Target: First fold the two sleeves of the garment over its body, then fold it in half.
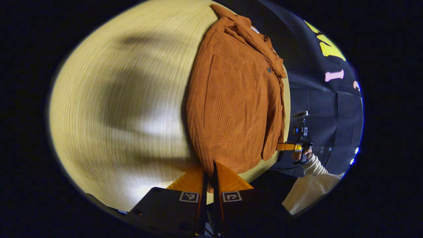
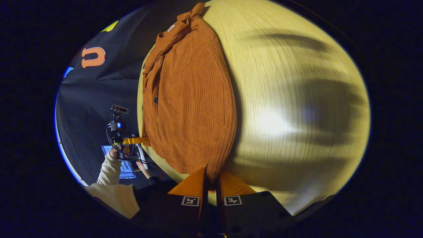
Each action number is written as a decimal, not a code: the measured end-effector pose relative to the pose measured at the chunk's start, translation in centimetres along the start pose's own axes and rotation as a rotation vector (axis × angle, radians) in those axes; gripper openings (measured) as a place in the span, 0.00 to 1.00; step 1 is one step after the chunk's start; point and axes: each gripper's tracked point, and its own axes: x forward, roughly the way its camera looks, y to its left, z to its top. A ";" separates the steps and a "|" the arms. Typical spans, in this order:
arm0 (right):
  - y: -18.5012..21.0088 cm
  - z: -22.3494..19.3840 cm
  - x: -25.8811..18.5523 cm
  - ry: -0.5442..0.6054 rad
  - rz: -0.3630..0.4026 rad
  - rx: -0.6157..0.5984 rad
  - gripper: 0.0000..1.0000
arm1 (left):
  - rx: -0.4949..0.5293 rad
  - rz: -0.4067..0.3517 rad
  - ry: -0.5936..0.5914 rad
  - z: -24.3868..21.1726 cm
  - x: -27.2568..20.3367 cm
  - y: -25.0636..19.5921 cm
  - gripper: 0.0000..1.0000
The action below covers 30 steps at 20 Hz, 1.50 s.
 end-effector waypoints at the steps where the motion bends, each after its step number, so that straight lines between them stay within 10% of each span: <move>1: -0.2 -0.2 0.3 -0.020 -0.034 -0.023 0.12 | 0.027 0.020 -0.008 -0.1 0.1 0.1 0.11; 9: 7.3 0.9 -6.4 -0.186 0.108 -0.108 0.06 | 0.028 -0.019 -0.206 4.6 -3.1 -7.0 0.04; 17: 19.2 11.1 -13.2 -0.379 0.277 -0.173 0.03 | 0.180 -0.119 -0.406 11.5 -10.0 -15.1 0.04; 30: 23.9 35.9 -16.3 -0.642 0.170 -0.122 0.03 | 0.190 -0.094 -0.673 32.0 -14.3 -19.3 0.04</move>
